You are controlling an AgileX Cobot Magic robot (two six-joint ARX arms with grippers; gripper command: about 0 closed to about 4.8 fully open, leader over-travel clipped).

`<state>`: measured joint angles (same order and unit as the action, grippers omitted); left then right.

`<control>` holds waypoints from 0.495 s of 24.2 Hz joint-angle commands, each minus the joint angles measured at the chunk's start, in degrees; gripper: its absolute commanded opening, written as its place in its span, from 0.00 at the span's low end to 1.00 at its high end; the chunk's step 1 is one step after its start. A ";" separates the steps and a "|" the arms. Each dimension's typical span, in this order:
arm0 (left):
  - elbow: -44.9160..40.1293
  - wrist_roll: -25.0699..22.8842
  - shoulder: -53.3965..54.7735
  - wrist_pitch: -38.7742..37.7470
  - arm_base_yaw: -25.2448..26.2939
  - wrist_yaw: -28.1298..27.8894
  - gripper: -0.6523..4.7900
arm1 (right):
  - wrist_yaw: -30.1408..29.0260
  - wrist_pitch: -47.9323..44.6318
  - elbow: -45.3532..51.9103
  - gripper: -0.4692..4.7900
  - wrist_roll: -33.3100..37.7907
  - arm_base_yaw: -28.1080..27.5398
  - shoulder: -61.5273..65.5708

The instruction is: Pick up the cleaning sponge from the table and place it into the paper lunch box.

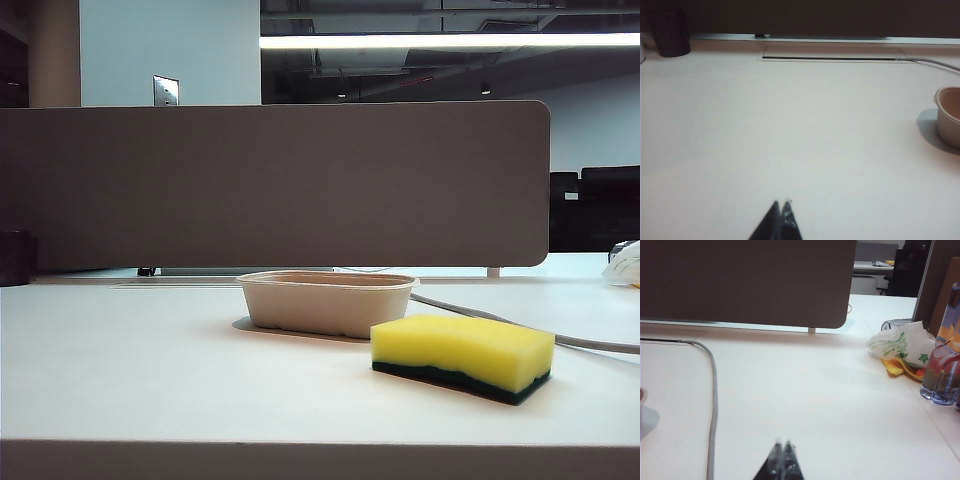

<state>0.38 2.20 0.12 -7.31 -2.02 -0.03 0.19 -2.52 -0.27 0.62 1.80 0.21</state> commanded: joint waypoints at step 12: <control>0.04 -0.07 0.04 0.52 -6.97 -0.85 0.11 | -0.37 -0.72 -0.02 0.07 9.77 0.07 0.02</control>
<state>0.38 2.22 0.12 -7.31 -6.74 -0.69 -0.05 -2.50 -0.27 5.87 1.83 0.19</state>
